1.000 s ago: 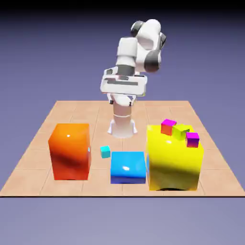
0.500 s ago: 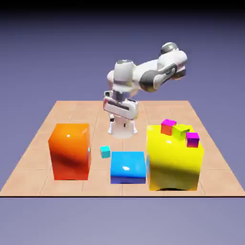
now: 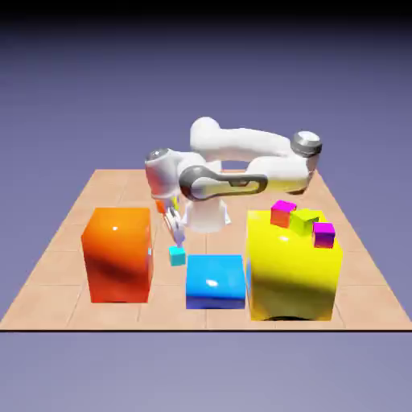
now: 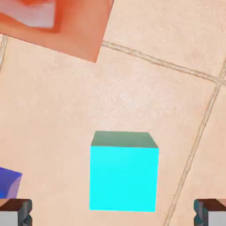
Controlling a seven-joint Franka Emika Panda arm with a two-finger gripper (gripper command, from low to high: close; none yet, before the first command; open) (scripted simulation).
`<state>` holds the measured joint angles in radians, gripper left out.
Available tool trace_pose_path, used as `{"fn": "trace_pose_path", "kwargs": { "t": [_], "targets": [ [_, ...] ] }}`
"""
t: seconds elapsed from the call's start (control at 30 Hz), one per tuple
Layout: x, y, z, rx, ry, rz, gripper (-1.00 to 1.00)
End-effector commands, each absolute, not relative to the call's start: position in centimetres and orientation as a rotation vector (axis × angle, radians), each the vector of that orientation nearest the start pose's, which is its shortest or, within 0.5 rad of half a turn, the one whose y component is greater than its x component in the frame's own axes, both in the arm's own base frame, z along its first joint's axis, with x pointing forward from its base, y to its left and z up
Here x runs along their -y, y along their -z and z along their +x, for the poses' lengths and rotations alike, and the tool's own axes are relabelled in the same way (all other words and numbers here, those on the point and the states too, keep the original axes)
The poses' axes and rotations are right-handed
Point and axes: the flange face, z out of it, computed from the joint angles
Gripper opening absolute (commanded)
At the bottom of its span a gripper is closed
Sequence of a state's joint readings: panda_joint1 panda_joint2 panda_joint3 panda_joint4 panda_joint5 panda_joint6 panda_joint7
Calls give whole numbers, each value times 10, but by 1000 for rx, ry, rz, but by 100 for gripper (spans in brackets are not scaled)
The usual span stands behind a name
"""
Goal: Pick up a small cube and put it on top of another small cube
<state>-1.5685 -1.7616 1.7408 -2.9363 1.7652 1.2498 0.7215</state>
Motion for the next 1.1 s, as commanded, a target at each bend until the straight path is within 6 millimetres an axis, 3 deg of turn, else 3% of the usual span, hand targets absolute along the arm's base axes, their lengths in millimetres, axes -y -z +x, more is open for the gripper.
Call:
{"fn": "trace_pose_path", "kwargs": {
  "t": [0.0,0.2,0.23,0.27,0.53,0.7,1.0,1.07],
  "targets": [
    [116,-172,252,-2669,-253,-1554,0],
    [110,-120,248,-2670,-254,-1551,0],
    [110,-120,248,-2670,-254,-1551,-100],
    [110,-120,248,-2670,-254,-1551,-100],
    [118,-190,250,-2668,-254,-1552,-100],
    [26,-179,283,-2198,-544,-1937,-100],
    [22,-269,324,-1734,-310,-1929,-100],
    [4,-290,332,-1695,-344,-1939,-100]
  ]
}}
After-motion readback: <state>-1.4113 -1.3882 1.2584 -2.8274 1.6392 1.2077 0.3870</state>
